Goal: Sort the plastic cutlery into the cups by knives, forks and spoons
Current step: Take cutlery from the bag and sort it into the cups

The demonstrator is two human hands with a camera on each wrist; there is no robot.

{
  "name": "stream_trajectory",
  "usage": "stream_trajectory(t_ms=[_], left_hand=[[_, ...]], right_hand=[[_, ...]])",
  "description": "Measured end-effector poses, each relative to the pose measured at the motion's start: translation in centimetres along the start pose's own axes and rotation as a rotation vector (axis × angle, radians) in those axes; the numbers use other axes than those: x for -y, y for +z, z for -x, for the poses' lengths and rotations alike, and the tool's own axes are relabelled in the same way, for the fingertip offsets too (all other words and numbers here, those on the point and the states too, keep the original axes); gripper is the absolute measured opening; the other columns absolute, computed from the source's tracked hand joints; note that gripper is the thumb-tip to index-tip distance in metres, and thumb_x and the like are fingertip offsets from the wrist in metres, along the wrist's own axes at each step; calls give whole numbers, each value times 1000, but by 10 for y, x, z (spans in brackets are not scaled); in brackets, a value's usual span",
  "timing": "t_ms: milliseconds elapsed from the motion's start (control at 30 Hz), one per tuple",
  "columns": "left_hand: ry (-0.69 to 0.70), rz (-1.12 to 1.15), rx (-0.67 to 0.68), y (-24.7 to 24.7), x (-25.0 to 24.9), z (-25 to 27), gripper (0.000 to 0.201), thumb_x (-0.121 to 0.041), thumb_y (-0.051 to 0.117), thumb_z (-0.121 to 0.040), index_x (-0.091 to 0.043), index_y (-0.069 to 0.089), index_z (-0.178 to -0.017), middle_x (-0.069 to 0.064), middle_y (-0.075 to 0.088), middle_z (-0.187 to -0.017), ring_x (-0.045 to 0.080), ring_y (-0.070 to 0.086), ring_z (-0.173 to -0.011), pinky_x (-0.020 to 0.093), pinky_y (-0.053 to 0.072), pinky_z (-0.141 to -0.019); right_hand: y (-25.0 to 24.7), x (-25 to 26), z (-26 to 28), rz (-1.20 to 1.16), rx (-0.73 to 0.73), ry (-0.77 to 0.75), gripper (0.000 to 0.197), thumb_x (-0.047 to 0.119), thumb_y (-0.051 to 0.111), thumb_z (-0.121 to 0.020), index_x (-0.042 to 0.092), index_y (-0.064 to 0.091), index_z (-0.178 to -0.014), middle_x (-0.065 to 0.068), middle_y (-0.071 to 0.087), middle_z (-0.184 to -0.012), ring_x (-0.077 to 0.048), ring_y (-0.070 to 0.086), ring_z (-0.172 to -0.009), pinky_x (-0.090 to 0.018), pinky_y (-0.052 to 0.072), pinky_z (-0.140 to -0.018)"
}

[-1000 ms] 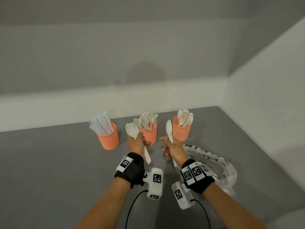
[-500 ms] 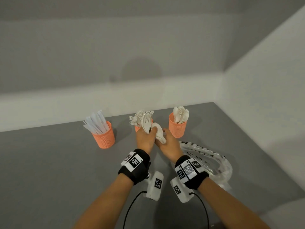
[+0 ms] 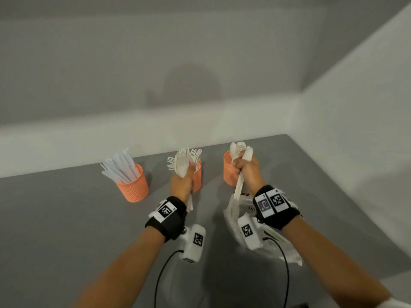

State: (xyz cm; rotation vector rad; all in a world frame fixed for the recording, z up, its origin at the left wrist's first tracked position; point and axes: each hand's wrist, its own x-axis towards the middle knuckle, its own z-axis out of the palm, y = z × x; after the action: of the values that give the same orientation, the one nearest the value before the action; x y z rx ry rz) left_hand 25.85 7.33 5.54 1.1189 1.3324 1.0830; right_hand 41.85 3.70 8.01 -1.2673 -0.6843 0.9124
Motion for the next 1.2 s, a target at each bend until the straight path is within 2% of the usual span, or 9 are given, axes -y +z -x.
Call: stream_trajectory(t_ms=[233, 367, 600, 733, 867, 1000, 1067, 1133, 1200], left_hand=[[216, 92, -135, 3, -48, -51, 54, -41, 46, -94, -9, 48, -50, -7, 53, -35, -1, 51, -36, 5, 42, -48], [227, 127, -107, 15, -50, -78, 57, -45, 46, -93, -18, 53, -43, -4, 63, -46, 14, 64, -63, 23, 48, -78], [210, 14, -26, 30, -24, -95, 56, -49, 45, -92, -17, 65, -50, 6, 73, -71, 20, 68, -79, 37, 49, -93], [207, -115, -8, 29, -10, -104, 57, -64, 40, -84, -28, 69, -51, -4, 73, -66, 11, 67, -86, 50, 27, -113], [251, -426, -18, 30, -7, -100, 53, -58, 33, -91, -27, 69, -66, 12, 72, -72, -11, 58, -75, 40, -10, -115], [329, -472, 10, 27, 5, -112, 49, -61, 50, -72, -14, 66, -69, 14, 68, -70, 30, 64, -79, 51, 38, -103], [336, -437, -23, 26, 7, -112, 36, -52, 63, -69, -16, 64, -72, 9, 67, -75, 32, 62, -79, 48, 52, -79], [377, -436, -48, 26, 5, -107, 34, -38, 72, -73, -12, 58, -89, 6, 65, -82, 30, 62, -81, 44, 53, -76], [404, -434, -75, 25, 6, -106, 45, -30, 75, -75, -15, 48, -109, 3, 62, -91, 27, 62, -85, 38, 52, -77]], right_hand=[[3, 34, -53, -188, -26, -171, 30, -10, 42, -72, 18, 37, -78, -5, 60, -70, -20, 64, -64, -32, 46, -75], [13, 20, -75, -42, -16, -217, 28, -1, 53, -75, 22, 38, -81, -4, 64, -88, -31, 60, -102, -37, 40, -94], [9, -13, -102, 105, 22, -255, 40, -13, 34, -88, 26, 37, -84, -11, 61, -119, -13, 60, -105, -28, 41, -94], [7, -21, -108, 214, 40, -287, 36, -8, 37, -88, 27, 36, -87, -7, 62, -125, -16, 61, -108, -21, 47, -82], [3, -36, -114, 405, 67, -291, 41, 5, 42, -80, 46, 40, -86, 8, 63, -121, -23, 59, -94, -49, 44, -96], [-1, -47, -120, 717, 55, -262, 14, 12, 50, -86, 24, 46, -90, 4, 66, -115, -14, 57, -106, -36, 5, -118], [-3, -50, -120, 789, 44, -290, 9, 16, 53, -88, 21, 46, -87, -2, 66, -109, -20, 58, -103, -29, 8, -114], [-5, -52, -118, 793, 47, -285, 8, 13, 52, -88, 20, 50, -91, -6, 64, -103, -23, 53, -99, -9, 22, -95], [-5, -52, -118, 823, 58, -283, 15, 10, 50, -87, 16, 56, -100, -7, 61, -105, -24, 48, -103, -12, 30, -84]])
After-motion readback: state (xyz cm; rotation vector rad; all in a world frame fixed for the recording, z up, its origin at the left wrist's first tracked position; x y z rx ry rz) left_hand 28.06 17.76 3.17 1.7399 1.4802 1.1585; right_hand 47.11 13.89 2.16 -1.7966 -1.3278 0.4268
